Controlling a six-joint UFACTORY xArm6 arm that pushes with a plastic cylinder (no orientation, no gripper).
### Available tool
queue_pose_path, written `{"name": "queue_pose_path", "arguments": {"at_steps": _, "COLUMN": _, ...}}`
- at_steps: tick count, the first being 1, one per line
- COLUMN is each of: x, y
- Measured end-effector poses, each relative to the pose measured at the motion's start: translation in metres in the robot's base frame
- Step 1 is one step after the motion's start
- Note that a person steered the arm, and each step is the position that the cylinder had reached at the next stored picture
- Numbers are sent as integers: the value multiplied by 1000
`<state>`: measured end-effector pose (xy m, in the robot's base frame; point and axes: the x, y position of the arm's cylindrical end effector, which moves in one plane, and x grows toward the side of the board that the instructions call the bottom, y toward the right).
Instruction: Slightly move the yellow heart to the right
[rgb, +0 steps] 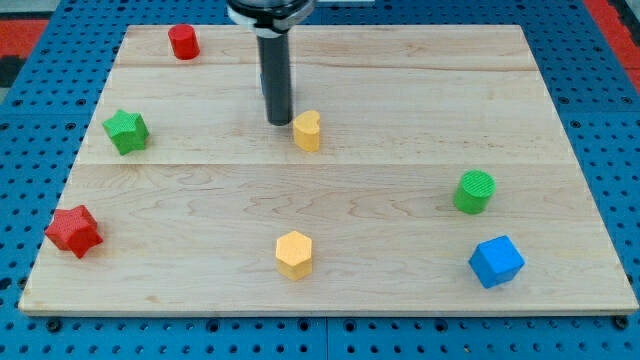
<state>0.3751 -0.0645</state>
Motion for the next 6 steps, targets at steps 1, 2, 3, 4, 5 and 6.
{"name": "queue_pose_path", "arguments": {"at_steps": 1, "x": 25, "y": 0}}
{"name": "queue_pose_path", "arguments": {"at_steps": 2, "x": 25, "y": 27}}
{"name": "queue_pose_path", "arguments": {"at_steps": 3, "x": 25, "y": 50}}
{"name": "queue_pose_path", "arguments": {"at_steps": 4, "x": 25, "y": 81}}
{"name": "queue_pose_path", "arguments": {"at_steps": 5, "x": 63, "y": 53}}
{"name": "queue_pose_path", "arguments": {"at_steps": 6, "x": 114, "y": -7}}
